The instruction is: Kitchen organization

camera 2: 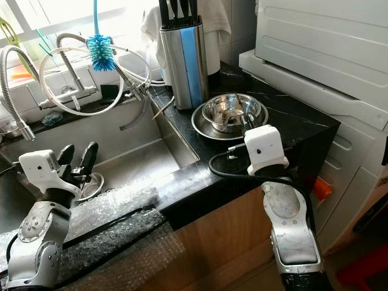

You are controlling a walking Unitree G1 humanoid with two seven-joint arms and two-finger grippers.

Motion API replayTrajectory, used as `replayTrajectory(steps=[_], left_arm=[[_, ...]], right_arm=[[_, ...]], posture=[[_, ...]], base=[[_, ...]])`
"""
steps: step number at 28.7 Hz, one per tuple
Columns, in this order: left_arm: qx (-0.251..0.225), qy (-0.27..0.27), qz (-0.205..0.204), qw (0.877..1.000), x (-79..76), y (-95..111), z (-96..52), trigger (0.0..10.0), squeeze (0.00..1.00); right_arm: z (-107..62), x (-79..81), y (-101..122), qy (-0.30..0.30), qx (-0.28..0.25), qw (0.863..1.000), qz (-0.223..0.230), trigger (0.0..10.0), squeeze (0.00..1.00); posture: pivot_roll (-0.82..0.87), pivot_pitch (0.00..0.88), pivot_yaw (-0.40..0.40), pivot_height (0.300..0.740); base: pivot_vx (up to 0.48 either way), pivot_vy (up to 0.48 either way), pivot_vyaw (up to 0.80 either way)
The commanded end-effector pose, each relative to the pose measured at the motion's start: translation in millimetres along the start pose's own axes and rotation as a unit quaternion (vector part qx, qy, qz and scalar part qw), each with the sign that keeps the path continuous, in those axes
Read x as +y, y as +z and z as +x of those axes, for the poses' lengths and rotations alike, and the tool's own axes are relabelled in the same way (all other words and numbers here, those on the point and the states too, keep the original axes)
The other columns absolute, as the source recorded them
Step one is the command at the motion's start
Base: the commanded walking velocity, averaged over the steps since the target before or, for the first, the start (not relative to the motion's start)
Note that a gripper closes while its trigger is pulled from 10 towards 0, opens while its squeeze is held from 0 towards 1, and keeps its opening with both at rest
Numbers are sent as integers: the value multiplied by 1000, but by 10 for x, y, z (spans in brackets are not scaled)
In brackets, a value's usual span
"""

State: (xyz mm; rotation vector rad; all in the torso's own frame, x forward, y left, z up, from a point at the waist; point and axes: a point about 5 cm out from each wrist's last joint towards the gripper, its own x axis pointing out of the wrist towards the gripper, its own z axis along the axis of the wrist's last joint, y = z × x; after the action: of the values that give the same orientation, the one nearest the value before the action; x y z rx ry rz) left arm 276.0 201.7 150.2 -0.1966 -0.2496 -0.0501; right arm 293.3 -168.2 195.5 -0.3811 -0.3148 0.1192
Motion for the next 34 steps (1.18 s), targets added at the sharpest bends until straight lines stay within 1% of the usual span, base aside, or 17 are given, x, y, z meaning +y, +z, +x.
replayTrajectory(steps=[1, 4, 7, 10, 13, 18, 20, 21, 24, 25, 26, 27, 28, 30, 31, 32, 34], left_arm=[[-9, 10, 16, 1000, 59, 49, 27, 10000, 0], [-11, 12, 17, 1000, 57, 57, 32, 10000, 0], [-13, 12, 16, 1000, 55, 59, 33, 10000, 0], [-15, 13, 16, 1000, 48, 62, 37, 10000, 0], [-16, 14, 14, 1000, 34, 63, 36, 10000, 0], [-17, 16, 14, 1000, 32, 64, 33, 10000, 0], [-17, 16, 14, 1000, 26, 64, 39, 10000, 0], [-18, 15, 15, 1000, 22, 67, 44, 10000, 0], [-20, 14, 17, 1000, 14, 73, 53, 10000, 0], [-20, 5, 29, 999, -9, 79, 60, 10000, 0], [-21, 1, 34, 999, -20, 82, 64, 10000, 0], [-22, -7, 46, 999, -34, 90, 72, 10000, 0], [-22, -7, 46, 999, -34, 90, 72, 10000, 0], [-27, -23, 66, 997, -72, 115, 93, 10000, 0], [-27, -23, 66, 997, -72, 115, 93, 10000, 0], [-29, -30, 75, 996, -94, 128, 104, 10000, 0], [-32, -38, 84, 995, -114, 138, 114, 10000, 0]], right_arm=[[78, 36, 230, 10, -44, 999, 7, 0, 0], [142, 52, 409, 18, -72, 997, 21, 0, 0], [166, 55, 476, 20, -82, 996, 31, 0, 0], [219, 74, 628, 30, -103, 993, 52, 0, 0], [243, 80, 728, 41, -115, 991, 54, 0, 0], [233, 76, 747, 39, -109, 990, 87, 0, 0], [255, 81, 767, 38, -106, 987, 118, 0, 0], [267, 88, 784, 40, -105, 985, 133, 6667, 0], [285, 102, 809, 48, -98, 982, 156, 6667, 0], [300, 128, 826, 64, -92, 977, 179, 10000, 0], [307, 142, 837, 73, -90, 974, 194, 10000, 0], [318, 176, 870, 95, -86, 967, 222, 10000, 0], [318, 176, 870, 95, -86, 967, 222, 10000, 0], [334, 220, 906, 118, -79, 957, 254, 10000, 0], [334, 220, 906, 118, -79, 957, 254, 10000, 0], [342, 241, 927, 131, -79, 949, 275, 10000, 0], [351, 267, 930, 144, -68, 940, 301, 10000, 0]], posture=[[-148, 0, 166, 740], [-150, 0, 166, 740], [-150, 0, 165, 740], [-151, 0, 162, 740], [-147, 0, 156, 740], [-152, 0, 158, 740], [-152, 0, 157, 740], [-152, 0, 157, 740], [-152, 0, 158, 740], [-150, 0, 157, 740], [-150, 0, 157, 740], [-151, 0, 157, 740], [-151, 0, 157, 740], [-152, 0, 157, 740], [-152, 0, 157, 740], [-151, 0, 157, 740], [-150, 0, 156, 740]], base=[[0, 0, 0], [0, 0, 0], [0, 0, 0], [0, 0, 0], [0, 0, 0], [0, 0, 0], [0, 0, 0], [0, 0, 0], [0, 0, 0], [0, 0, 0], [0, 0, 0], [0, 0, 0], [0, 0, 0], [0, 0, 0], [0, 0, 0], [0, 0, 0], [0, 0, 0]])
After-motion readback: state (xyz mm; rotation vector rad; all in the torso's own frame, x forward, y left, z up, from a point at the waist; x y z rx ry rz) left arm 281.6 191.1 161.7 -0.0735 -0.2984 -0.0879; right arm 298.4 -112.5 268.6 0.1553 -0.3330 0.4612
